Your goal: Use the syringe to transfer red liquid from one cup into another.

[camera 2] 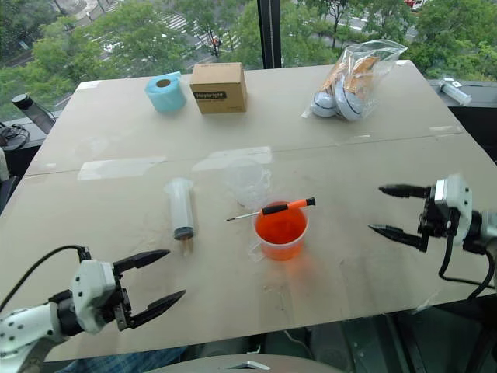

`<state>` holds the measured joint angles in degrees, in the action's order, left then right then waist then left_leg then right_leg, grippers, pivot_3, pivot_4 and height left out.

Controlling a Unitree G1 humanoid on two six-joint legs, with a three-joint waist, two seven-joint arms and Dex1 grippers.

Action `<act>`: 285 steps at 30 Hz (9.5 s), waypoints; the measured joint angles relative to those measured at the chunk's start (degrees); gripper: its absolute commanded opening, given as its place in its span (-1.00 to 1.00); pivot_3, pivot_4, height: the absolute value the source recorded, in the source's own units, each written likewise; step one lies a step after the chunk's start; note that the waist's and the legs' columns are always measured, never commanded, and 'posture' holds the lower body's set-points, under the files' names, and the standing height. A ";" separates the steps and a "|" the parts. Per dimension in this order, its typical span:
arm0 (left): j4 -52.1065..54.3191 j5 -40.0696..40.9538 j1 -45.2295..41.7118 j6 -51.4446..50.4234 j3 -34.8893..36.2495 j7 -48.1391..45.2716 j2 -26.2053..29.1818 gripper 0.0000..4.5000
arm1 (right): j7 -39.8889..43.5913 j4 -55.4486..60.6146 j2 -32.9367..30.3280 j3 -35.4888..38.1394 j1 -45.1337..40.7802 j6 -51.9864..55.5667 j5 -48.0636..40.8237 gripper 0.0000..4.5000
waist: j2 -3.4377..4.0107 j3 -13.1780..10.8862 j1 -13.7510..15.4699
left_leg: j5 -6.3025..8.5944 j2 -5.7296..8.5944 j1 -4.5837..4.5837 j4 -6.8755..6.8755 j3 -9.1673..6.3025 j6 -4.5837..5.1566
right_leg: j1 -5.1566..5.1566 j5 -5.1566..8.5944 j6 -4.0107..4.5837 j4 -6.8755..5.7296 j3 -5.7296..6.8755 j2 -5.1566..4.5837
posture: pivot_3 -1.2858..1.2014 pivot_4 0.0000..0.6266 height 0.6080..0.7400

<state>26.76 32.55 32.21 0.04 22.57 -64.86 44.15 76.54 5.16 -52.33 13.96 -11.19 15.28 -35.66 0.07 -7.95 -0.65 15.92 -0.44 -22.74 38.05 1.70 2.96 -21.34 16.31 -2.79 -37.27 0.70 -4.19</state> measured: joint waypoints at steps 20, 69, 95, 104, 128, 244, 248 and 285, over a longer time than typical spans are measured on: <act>12.28 14.03 -16.07 -18.42 8.99 -0.99 12.67 1.00 | -7.31 20.32 1.02 -33.36 -32.93 22.39 11.44 0.98 | -0.12 -0.12 -0.13 | -0.15 0.01 -0.47 0.06 -0.10 -0.28 | -0.33 -0.01 -0.01 0.19 0.09 0.03 | 0.03 -0.52 1.00; 14.32 17.13 -34.32 -31.16 -0.65 9.09 13.59 1.00 | -4.58 11.75 1.26 -26.57 -38.43 32.79 12.03 -0.96 | -0.32 -0.31 0.13 | -0.16 0.05 -0.59 0.34 -0.22 -0.29 | -0.40 0.00 -0.05 -0.19 0.18 0.17 | 0.03 -0.52 1.00; 14.60 32.85 -52.30 -45.72 -10.14 24.51 14.19 1.00 | -21.00 -61.73 4.09 -23.64 -39.38 -7.05 36.30 0.51 | -0.33 -0.61 -0.27 | -0.24 0.04 -0.31 0.36 0.18 -0.40 | -0.37 0.04 -0.13 -0.45 -0.25 0.57 | 0.03 -0.52 1.00; 11.36 32.18 -51.45 -49.78 -8.44 28.05 16.66 1.00 | -11.68 -41.17 2.13 -16.46 -36.80 6.67 27.29 0.99 | -0.28 -0.73 -0.29 | -0.24 -0.03 -0.30 0.34 0.16 -0.40 | -0.38 0.04 -0.13 -0.50 -0.27 0.36 | 0.03 -0.52 1.00; -3.30 21.56 -61.91 -91.77 -9.24 84.33 -10.52 1.00 | -6.31 19.27 1.66 -7.22 -25.38 33.04 -11.55 0.99 | -1.03 -1.00 1.23 | -0.24 0.17 -0.38 0.41 -0.20 -0.42 | -0.36 0.03 -0.14 -0.58 -0.03 0.16 | 0.03 -0.52 1.00; -17.15 3.49 -58.35 -14.98 -33.44 5.83 -35.58 -0.35 | -47.25 24.15 6.58 1.08 -18.08 38.17 -46.25 -0.39 | -1.14 -1.02 1.36 | -0.19 0.14 -0.97 1.06 -0.61 -0.27 | -0.39 0.03 -0.15 -0.55 0.44 0.23 | 0.03 -0.52 1.00; -16.15 4.32 -58.44 -15.44 -33.13 6.28 -35.48 -0.35 | -48.76 22.55 6.61 1.08 -19.77 38.21 -49.70 -0.39 | -1.14 -1.02 1.37 | -0.19 0.14 -0.98 1.06 -0.61 -0.27 | -0.39 0.03 -0.15 -0.55 0.44 0.22 | 0.03 -0.52 1.00; -12.00 8.81 -70.43 -20.13 -26.68 12.50 -33.53 -0.35 | -53.52 14.77 7.19 6.68 -25.15 33.33 -61.23 0.85 | -1.13 -1.03 1.40 | -0.17 0.13 -1.00 1.08 -0.58 -0.23 | -0.39 0.03 -0.16 -0.53 0.45 0.25 | 0.03 -0.52 1.00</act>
<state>14.76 41.36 -38.22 -20.09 -4.11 -52.36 10.62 23.02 19.93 -45.14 20.64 -36.34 48.61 -96.89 -1.06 -8.97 0.76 15.75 -0.32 -23.74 39.13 1.12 2.73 -21.73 16.34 -2.94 -37.80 1.15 -3.94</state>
